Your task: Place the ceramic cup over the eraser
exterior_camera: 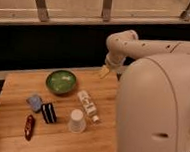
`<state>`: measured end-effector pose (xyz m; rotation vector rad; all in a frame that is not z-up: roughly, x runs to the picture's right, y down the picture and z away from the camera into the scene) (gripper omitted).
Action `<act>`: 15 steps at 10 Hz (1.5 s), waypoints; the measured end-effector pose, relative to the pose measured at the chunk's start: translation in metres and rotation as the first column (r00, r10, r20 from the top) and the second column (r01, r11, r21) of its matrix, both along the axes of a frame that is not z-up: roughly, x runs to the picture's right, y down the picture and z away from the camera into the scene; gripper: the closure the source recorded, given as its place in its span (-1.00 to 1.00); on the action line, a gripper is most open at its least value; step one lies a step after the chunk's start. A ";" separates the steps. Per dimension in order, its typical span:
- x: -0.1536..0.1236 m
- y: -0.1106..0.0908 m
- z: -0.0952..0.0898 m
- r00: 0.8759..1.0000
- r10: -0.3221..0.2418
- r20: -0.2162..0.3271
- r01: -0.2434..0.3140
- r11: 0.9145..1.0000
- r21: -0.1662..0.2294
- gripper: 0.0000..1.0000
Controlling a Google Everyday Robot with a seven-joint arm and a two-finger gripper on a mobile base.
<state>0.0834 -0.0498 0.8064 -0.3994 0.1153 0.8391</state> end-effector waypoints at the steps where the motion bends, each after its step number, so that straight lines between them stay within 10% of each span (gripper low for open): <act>1: -0.019 0.009 -0.014 0.999 -0.042 0.033 0.042 0.999 0.016 -0.60; 6: -0.096 0.062 -0.057 0.966 -0.217 0.142 0.213 0.976 0.046 -0.60; 11: -0.100 0.068 -0.059 0.962 -0.228 0.147 0.224 0.974 0.043 -0.60; 15: -0.127 0.099 -0.061 0.930 -0.295 0.218 0.297 0.955 0.027 -0.60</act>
